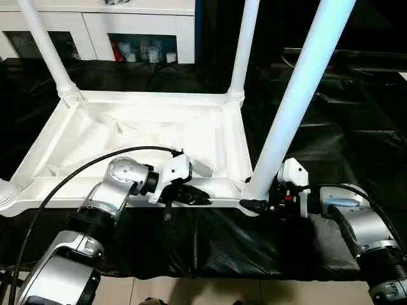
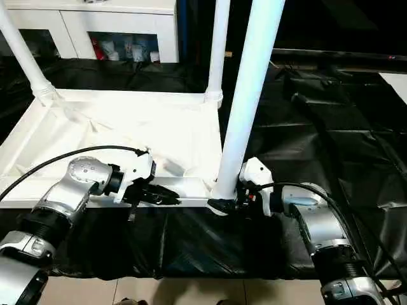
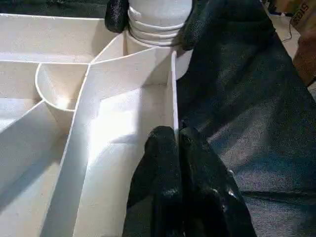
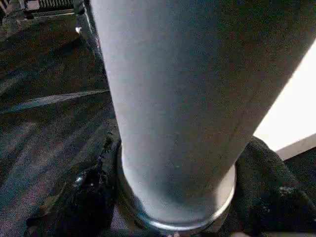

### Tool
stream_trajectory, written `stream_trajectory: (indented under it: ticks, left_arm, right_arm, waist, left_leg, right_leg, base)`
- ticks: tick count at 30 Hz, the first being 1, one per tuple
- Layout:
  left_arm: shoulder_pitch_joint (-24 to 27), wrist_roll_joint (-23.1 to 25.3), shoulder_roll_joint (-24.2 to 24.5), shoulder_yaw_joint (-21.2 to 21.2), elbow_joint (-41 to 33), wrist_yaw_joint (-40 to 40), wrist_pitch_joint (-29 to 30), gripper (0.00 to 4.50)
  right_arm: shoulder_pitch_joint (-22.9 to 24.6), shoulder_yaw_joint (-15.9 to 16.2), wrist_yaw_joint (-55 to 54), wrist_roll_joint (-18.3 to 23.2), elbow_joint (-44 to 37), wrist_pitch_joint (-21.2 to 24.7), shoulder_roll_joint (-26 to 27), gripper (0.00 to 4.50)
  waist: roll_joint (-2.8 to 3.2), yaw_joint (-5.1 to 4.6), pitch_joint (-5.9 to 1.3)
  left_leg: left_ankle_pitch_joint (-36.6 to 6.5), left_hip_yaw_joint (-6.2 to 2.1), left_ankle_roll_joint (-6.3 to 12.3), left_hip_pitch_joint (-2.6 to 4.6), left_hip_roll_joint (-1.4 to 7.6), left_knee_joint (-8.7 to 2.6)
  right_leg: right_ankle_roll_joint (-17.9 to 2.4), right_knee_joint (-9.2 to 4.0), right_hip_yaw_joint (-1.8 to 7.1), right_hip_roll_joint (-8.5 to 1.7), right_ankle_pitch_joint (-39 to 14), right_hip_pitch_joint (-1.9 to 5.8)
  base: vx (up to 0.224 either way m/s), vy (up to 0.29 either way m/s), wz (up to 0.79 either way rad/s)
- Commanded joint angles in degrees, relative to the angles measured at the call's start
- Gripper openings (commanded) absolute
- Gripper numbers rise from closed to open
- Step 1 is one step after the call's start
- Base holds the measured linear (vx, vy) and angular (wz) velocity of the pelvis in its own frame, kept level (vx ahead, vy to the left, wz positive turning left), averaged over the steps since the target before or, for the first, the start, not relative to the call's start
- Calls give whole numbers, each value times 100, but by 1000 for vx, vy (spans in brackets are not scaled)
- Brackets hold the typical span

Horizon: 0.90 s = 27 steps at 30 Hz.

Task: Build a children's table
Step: Rotate leg to tighten

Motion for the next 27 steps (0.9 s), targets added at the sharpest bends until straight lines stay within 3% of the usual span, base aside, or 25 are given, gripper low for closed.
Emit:
stream_trajectory:
  ticks: [1,4,6,9,13,14,16,17,19,21,22,27]
  left_arm:
    - [63,75,-25,-238,159,-182,14,0]
    - [113,31,-138,-168,118,43,154,0]
    - [148,84,-290,-133,90,436,274,0]
    - [210,243,-567,-156,49,1057,449,0]
    - [294,317,-1175,-134,-153,1972,975,0]
    - [294,317,-1175,-134,-153,1972,975,0]
    - [313,435,-1638,-169,-226,2685,1264,0]
    - [338,496,-1786,-230,-258,2867,1295,0]
    - [374,554,-1916,-312,-287,2977,1294,0]
    - [427,550,-1985,-379,-340,2910,1307,0]
    - [433,552,-1986,-381,-350,2901,1316,0]
    - [476,560,-1720,-320,-464,2623,1232,0]
  right_arm:
    - [97,176,149,57,-13,195,130,272]
    - [244,18,-335,154,-222,412,355,270]
    - [325,-107,-1170,-44,-229,432,633,269]
    - [394,-302,-2330,-204,-132,596,1126,268]
    - [506,-550,-3694,-346,-101,875,1889,268]
    - [506,-550,-3694,-346,-101,875,1889,268]
    - [532,-602,-4545,-598,-87,968,2293,268]
    - [533,-558,-4764,-692,-86,925,2390,268]
    - [536,-481,-4881,-777,-108,853,2440,268]
    - [586,-566,-5071,-782,-282,846,2536,268]
    - [593,-589,-5099,-768,-308,856,2557,323]
    - [651,-629,-4735,-611,-728,938,2366,375]
  waist:
    - [-42,30,-255]
    - [-36,29,-248]
    - [-37,25,-228]
    - [-32,-57,-178]
    - [-29,-81,-166]
    - [-30,-92,-165]
    - [-38,-104,-155]
    - [-19,-105,-127]
    - [-48,-101,-134]
    - [-24,-95,-161]
    - [-28,-93,-172]
    - [-10,-73,-235]
  left_leg:
    - [-884,-35,593,72,219,-306]
    - [-1016,-44,512,77,226,-324]
    - [-1094,-46,399,74,227,-349]
    - [-1762,-94,59,107,213,-424]
    - [-2174,-148,-177,145,222,-483]
    - [-2245,-155,-204,147,220,-495]
    - [-2359,-155,-231,146,210,-503]
    - [-2634,-155,-244,204,188,-497]
    - [-2845,-185,-218,246,173,-495]
    - [-2745,-196,-133,209,166,-523]
    - [-2692,-193,-113,201,164,-524]
    - [-2060,-172,31,109,179,-530]
  right_leg:
    - [-1797,-257,112,-245,-89,241]
    - [-1755,-280,112,-249,-338,235]
    - [-1682,-301,125,-256,-532,214]
    - [-1328,-442,150,-283,-1876,143]
    - [-970,-520,152,-275,-2549,79]
    - [-916,-528,155,-272,-2552,73]
    - [-834,-553,159,-260,-2594,54]
    - [-731,-613,155,-256,-2953,-8]
    - [-556,-657,152,-264,-3282,-27]
    - [-504,-652,171,-261,-3005,1]
    - [-509,-646,175,-262,-2903,9]
    - [-719,-543,170,-261,-1849,130]
  base:
    - [0,0,0]
    - [0,0,0]
    - [0,0,0]
    - [0,0,0]
    - [0,0,0]
    - [0,0,0]
    - [0,0,0]
    - [0,0,0]
    - [0,0,0]
    - [0,0,0]
    - [0,0,0]
    - [0,0,0]
